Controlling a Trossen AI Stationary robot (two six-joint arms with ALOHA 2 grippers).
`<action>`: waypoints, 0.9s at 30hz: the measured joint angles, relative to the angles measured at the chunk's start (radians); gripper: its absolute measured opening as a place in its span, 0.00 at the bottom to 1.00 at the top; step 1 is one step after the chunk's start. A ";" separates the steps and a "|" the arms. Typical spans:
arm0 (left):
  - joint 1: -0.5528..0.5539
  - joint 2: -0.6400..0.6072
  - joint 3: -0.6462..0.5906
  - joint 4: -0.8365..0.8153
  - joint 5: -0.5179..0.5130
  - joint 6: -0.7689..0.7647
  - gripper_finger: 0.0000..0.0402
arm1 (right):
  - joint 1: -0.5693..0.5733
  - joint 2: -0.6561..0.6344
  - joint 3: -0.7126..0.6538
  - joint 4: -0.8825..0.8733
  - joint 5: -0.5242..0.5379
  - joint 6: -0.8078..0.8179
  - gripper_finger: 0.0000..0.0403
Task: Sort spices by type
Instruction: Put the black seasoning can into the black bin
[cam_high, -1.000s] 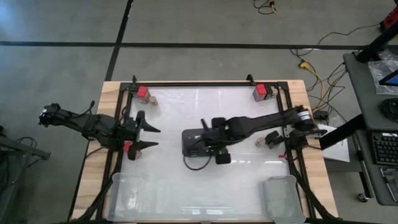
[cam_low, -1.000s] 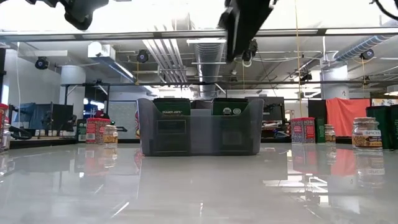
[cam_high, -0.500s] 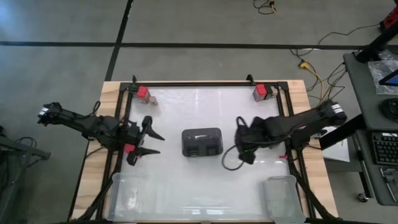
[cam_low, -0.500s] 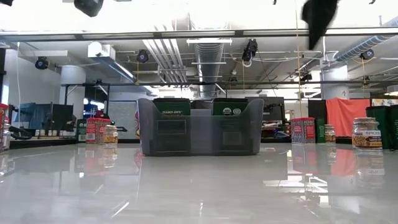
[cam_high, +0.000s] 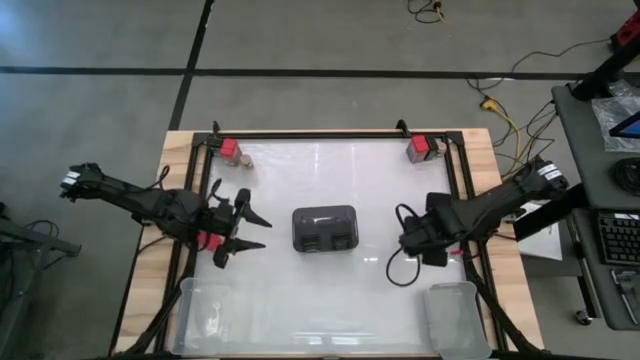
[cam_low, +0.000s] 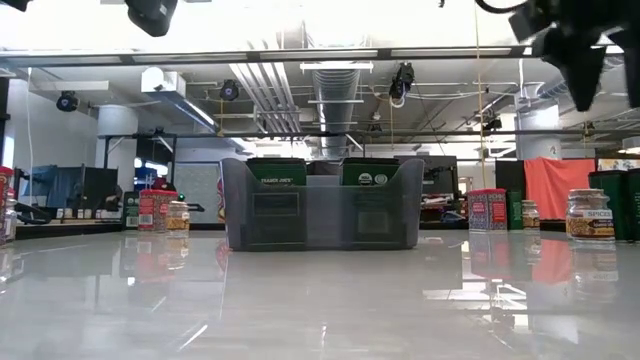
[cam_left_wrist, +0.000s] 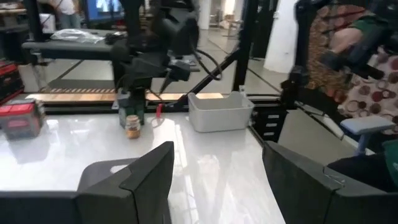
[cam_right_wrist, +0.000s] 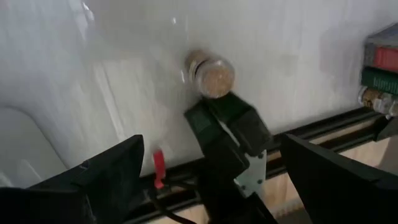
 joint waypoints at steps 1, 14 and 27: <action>0.000 0.007 0.000 0.001 -0.007 -0.003 0.57 | 0.006 0.000 -0.015 -0.002 -0.010 -0.008 0.91; 0.001 0.078 0.000 0.023 -0.014 -0.002 0.57 | -0.088 -0.024 -0.175 0.015 0.039 -0.164 0.91; 0.001 0.111 0.000 0.046 -0.014 -0.002 0.57 | -0.283 -0.018 -0.252 0.089 0.036 -0.251 0.91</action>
